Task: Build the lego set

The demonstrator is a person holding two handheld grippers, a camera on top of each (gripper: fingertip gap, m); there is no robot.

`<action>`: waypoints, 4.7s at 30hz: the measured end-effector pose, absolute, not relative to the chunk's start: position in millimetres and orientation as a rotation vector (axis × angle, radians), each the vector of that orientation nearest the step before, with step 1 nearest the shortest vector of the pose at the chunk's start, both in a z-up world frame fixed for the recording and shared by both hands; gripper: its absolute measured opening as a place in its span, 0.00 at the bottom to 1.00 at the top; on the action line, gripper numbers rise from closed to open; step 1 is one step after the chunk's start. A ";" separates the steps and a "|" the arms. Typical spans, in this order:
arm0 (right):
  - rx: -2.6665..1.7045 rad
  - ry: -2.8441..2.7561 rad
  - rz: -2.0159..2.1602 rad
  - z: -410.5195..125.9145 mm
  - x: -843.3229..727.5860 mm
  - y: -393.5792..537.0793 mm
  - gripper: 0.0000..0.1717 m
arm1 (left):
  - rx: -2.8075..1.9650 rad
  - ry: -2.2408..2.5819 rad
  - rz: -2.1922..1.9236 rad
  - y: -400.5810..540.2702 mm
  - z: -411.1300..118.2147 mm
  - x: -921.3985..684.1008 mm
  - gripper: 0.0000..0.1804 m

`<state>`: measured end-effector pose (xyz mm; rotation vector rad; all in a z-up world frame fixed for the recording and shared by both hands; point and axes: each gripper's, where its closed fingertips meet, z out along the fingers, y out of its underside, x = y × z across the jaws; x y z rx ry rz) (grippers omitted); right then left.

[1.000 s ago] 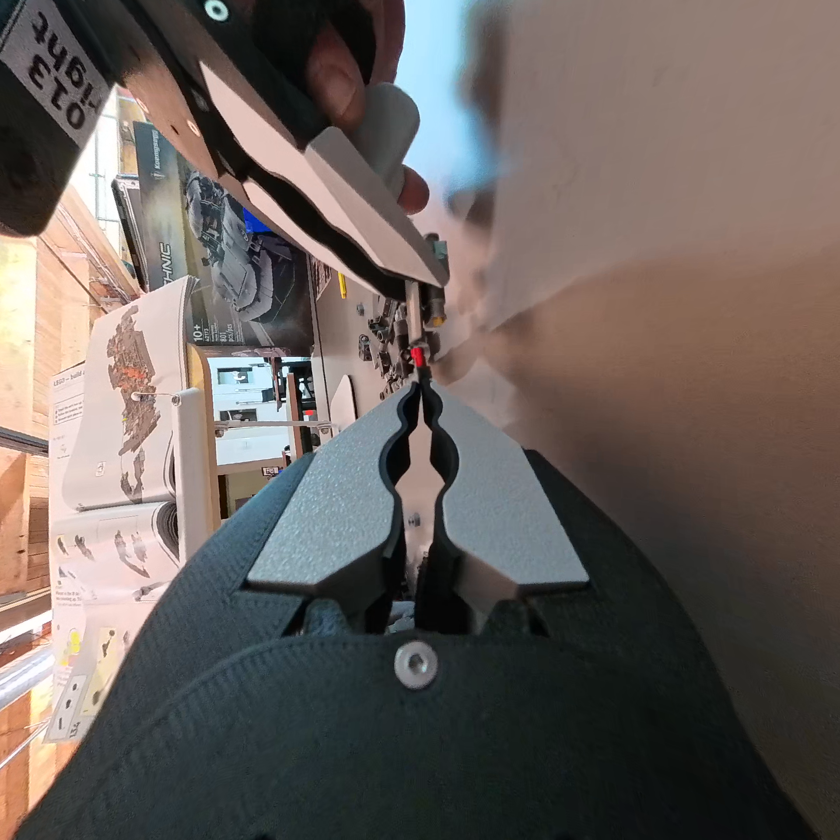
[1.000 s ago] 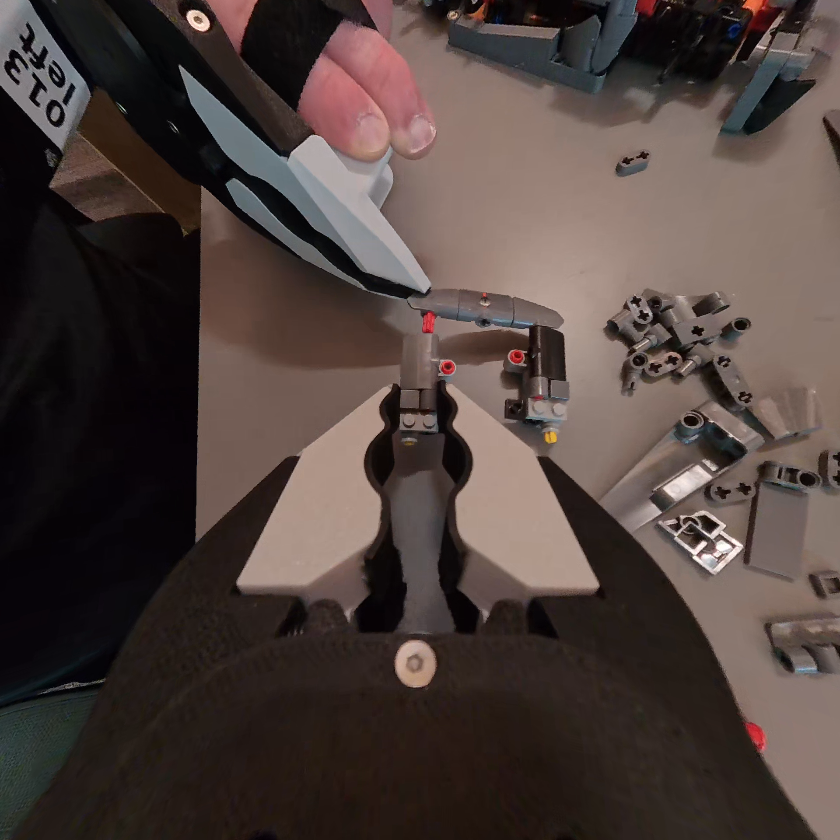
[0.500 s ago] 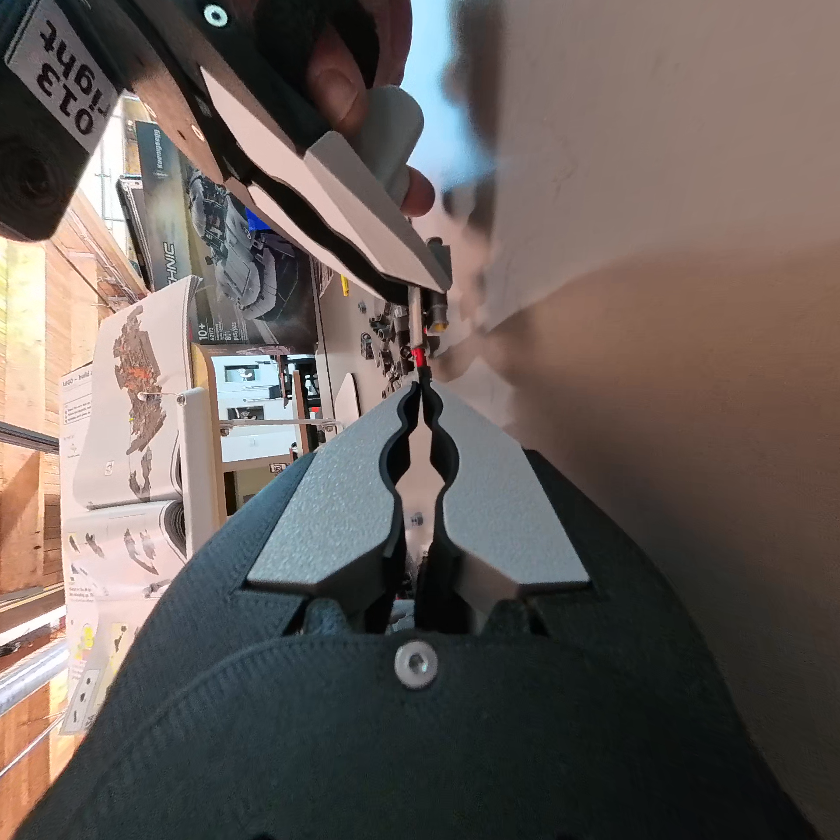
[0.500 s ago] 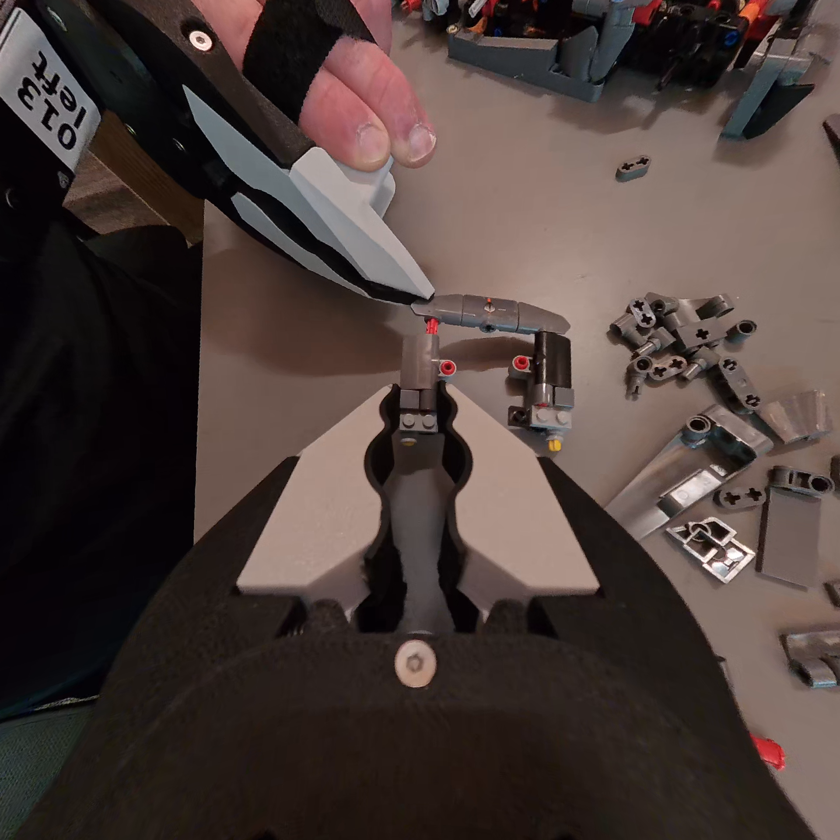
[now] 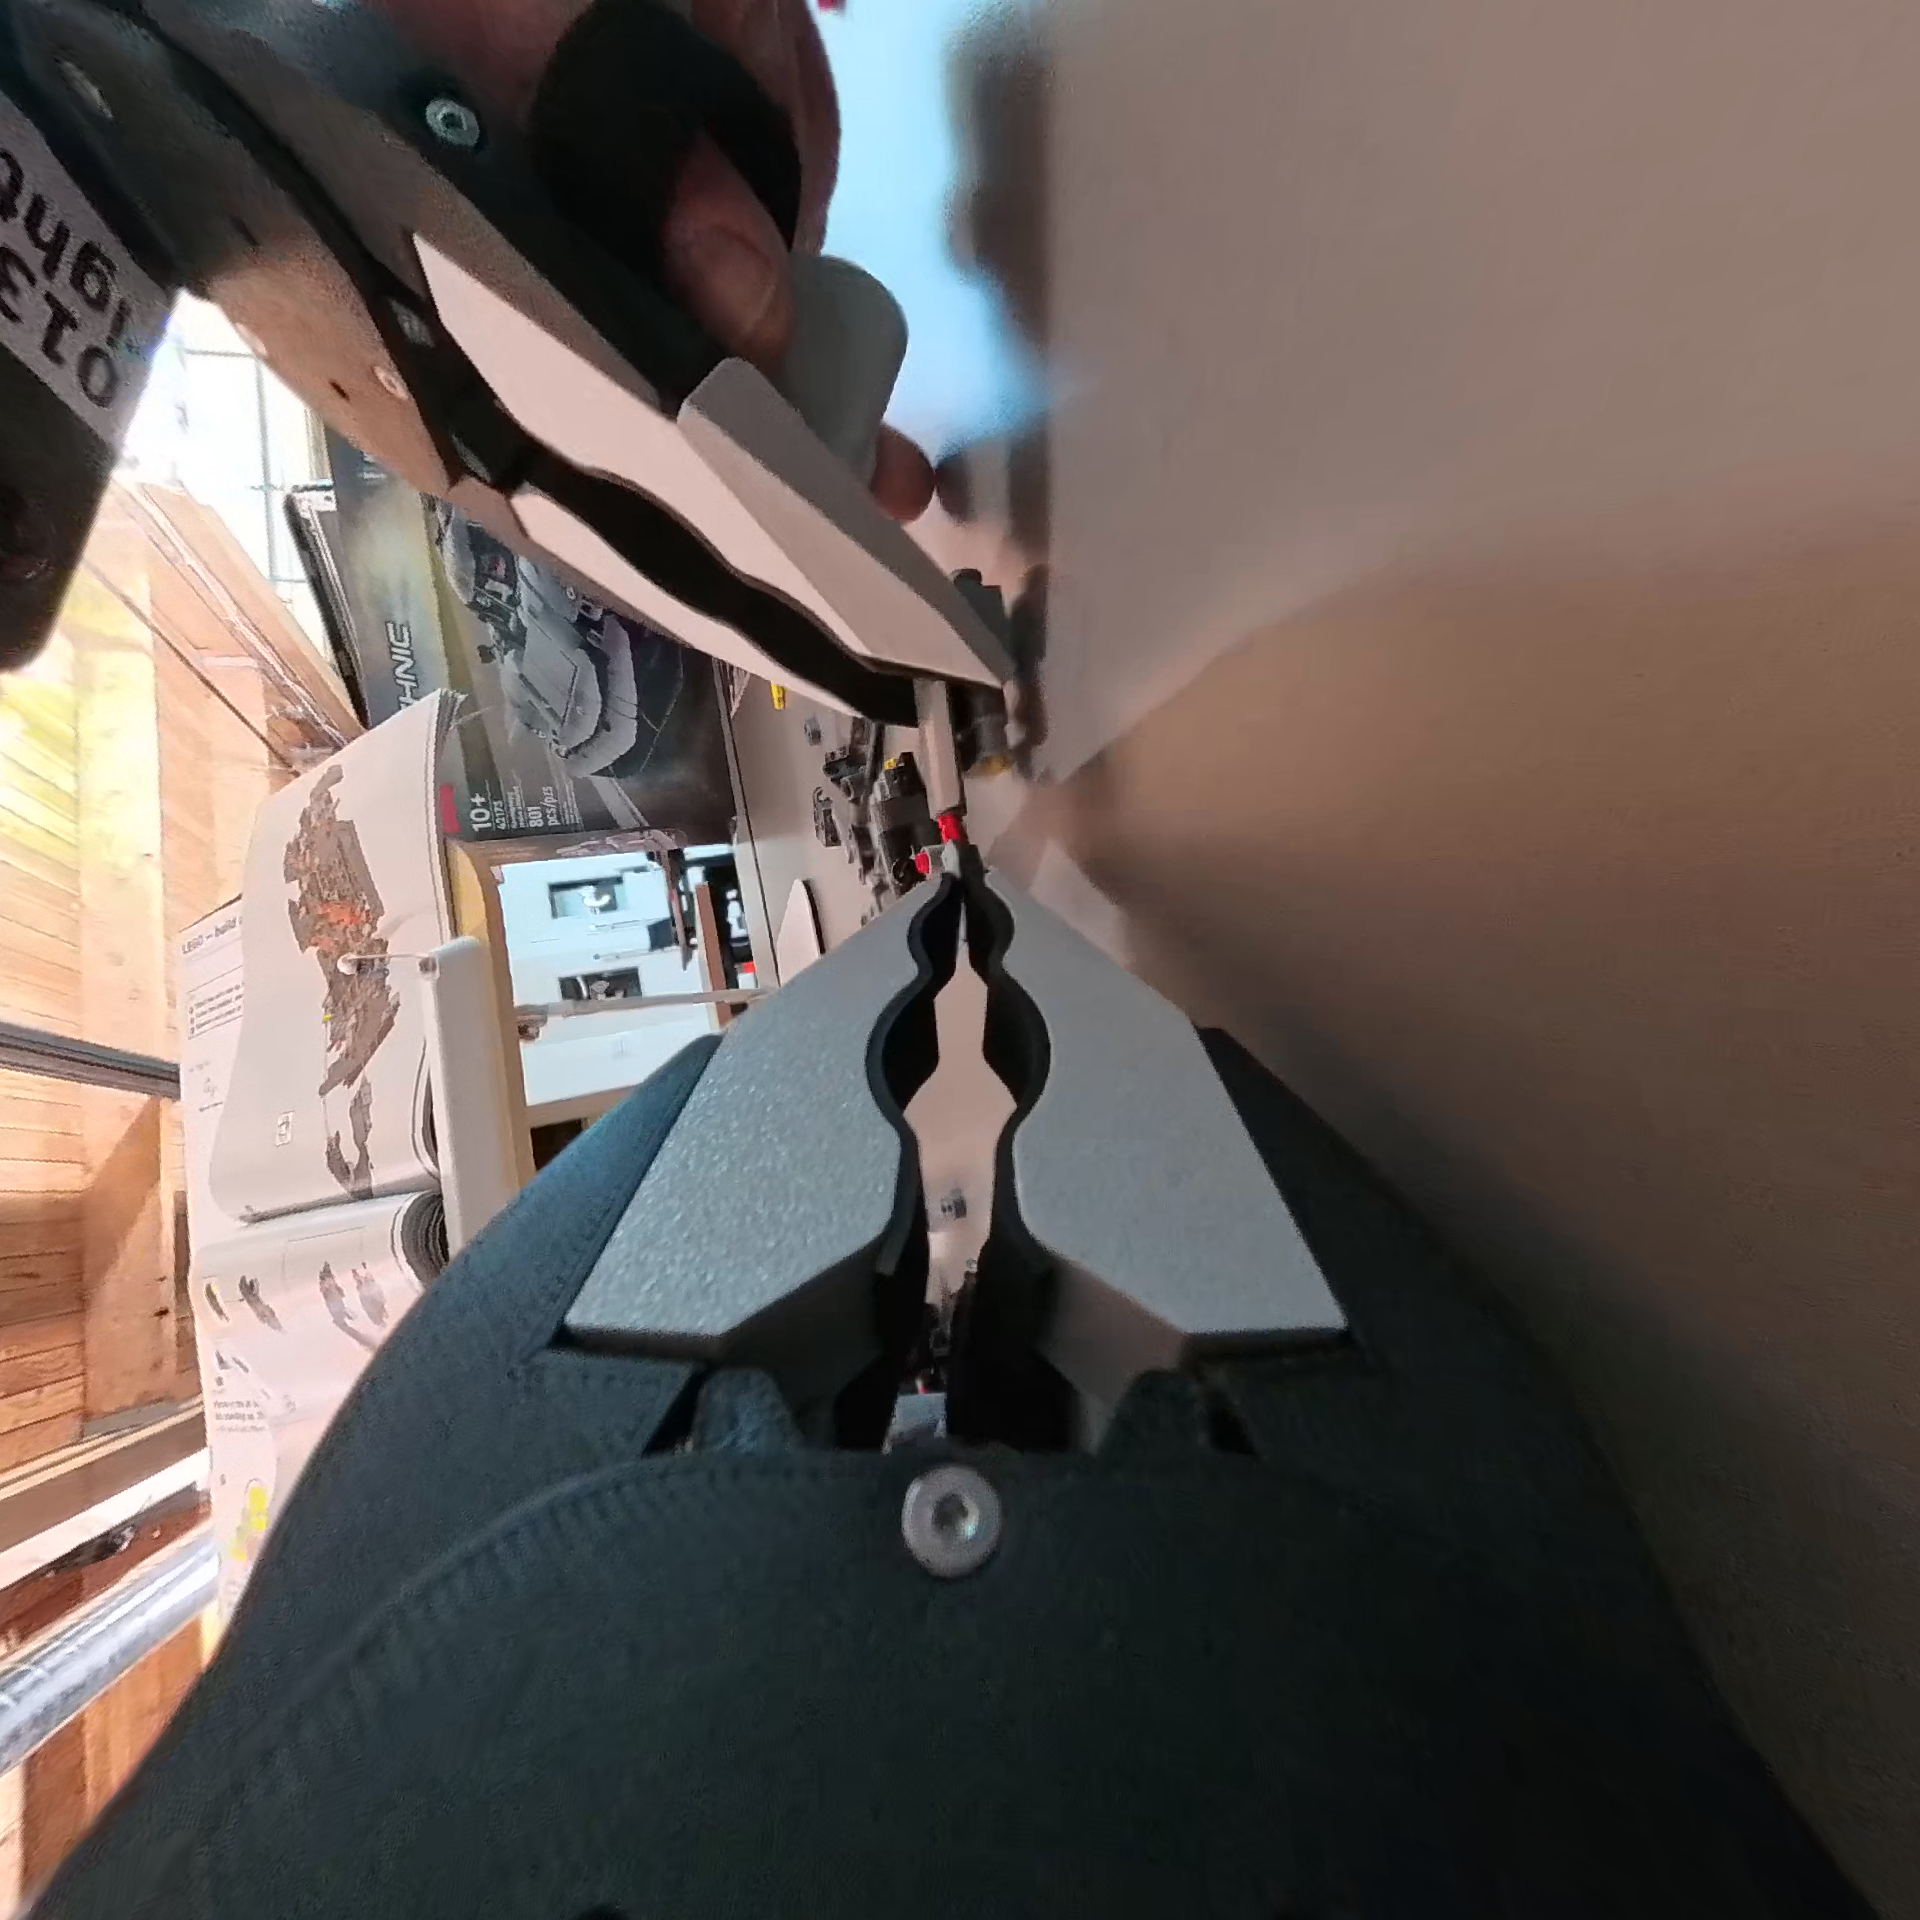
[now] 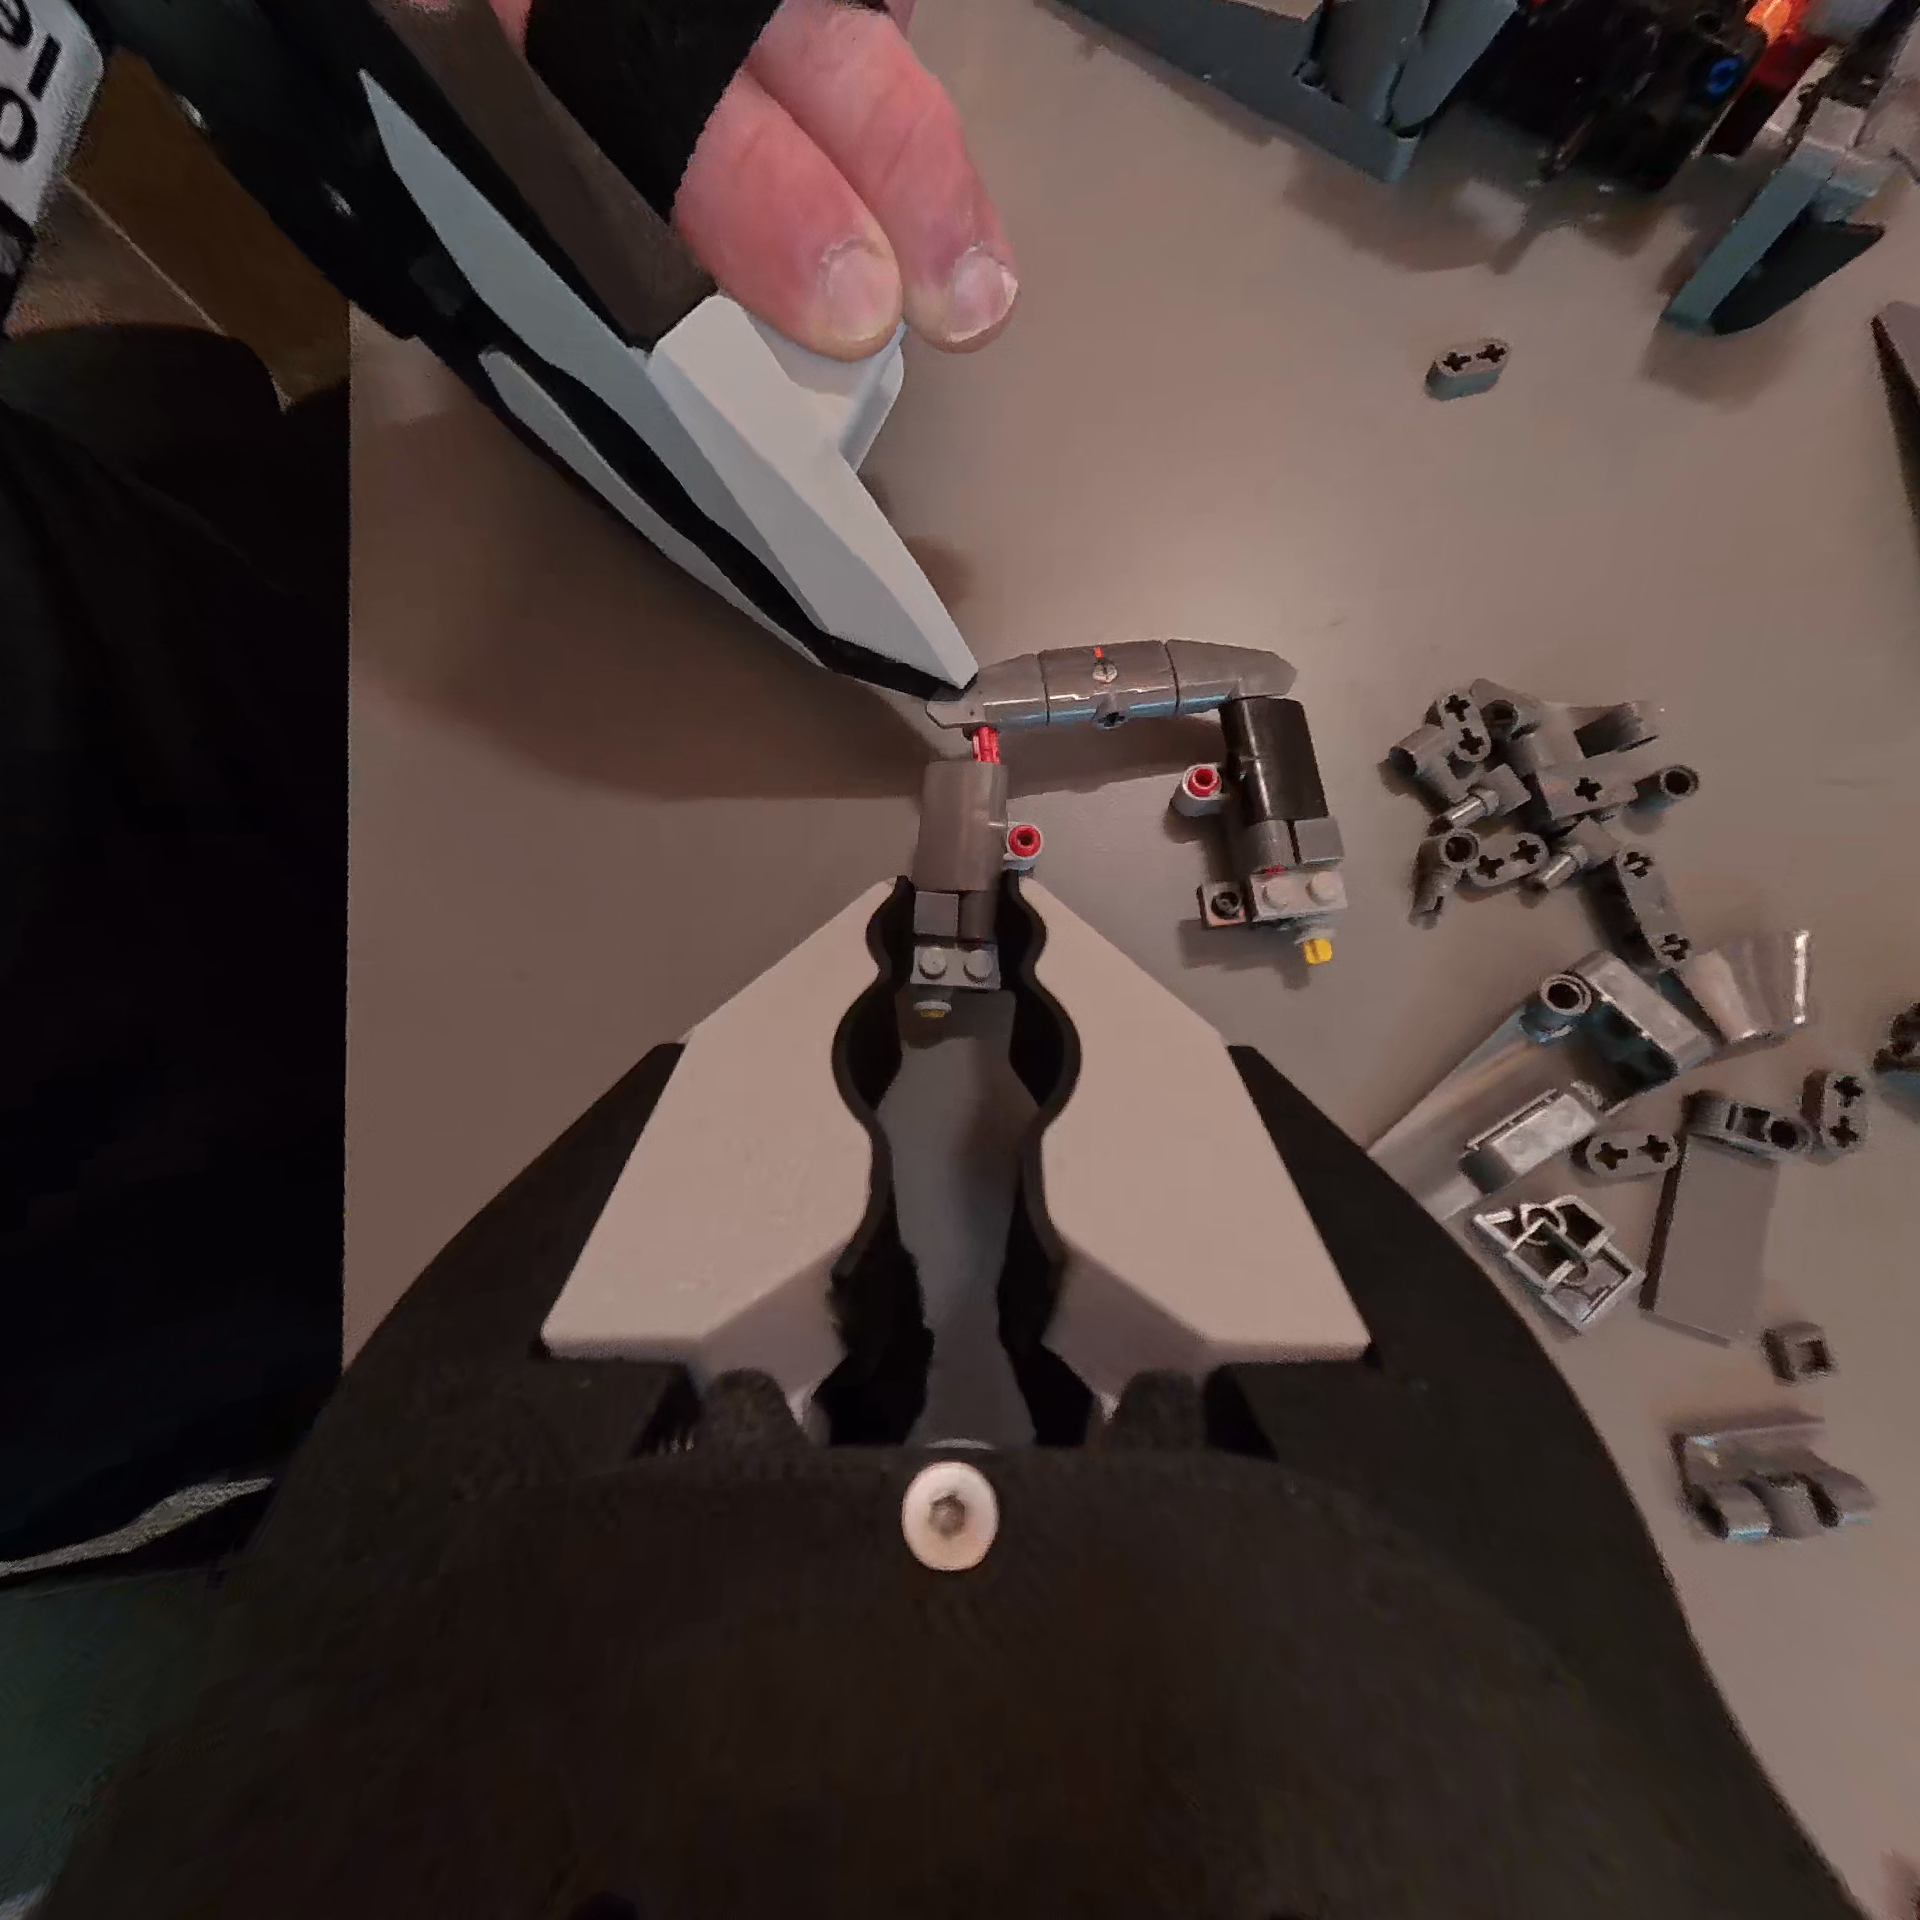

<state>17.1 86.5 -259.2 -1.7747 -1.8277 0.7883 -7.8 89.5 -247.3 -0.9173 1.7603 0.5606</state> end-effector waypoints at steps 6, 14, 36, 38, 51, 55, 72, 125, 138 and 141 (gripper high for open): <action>-1.686 -1.954 0.745 -261.6 18.6 86.6 0.07 | -0.873 1.785 0.538 87.8 -251.7 -7.5 0.00; -1.634 -2.077 0.687 -262.2 21.4 86.3 0.07 | -0.838 1.799 0.533 86.1 -253.1 -5.4 0.00; -1.564 -2.261 0.553 -263.5 22.6 86.4 0.07 | -0.827 1.817 0.511 82.5 -258.8 -2.9 0.00; -1.557 -2.278 0.538 -263.6 22.7 86.5 0.07 | -0.825 1.814 0.510 82.3 -258.3 -3.0 0.00; -1.543 -2.308 0.506 -264.1 23.2 87.0 0.07 | -0.821 1.793 0.474 80.9 -254.1 -2.9 0.00; -1.533 -2.311 0.506 -264.1 23.3 87.2 0.08 | -0.821 1.779 0.477 81.8 -251.6 -2.7 0.00; -1.531 -2.252 0.597 -263.4 22.4 87.0 0.07 | -0.845 1.771 0.453 82.6 -253.3 -1.2 0.00; -1.277 -2.466 0.727 -263.5 23.1 84.8 0.08 | -0.834 1.780 0.332 74.7 -256.3 4.5 0.00; -1.192 -2.630 0.595 -264.7 24.8 85.6 0.07 | -0.835 1.769 0.314 72.0 -255.2 5.9 0.00; -1.183 -2.650 0.576 -265.0 24.9 85.6 0.07 | -0.838 1.763 0.309 71.8 -254.4 6.3 0.00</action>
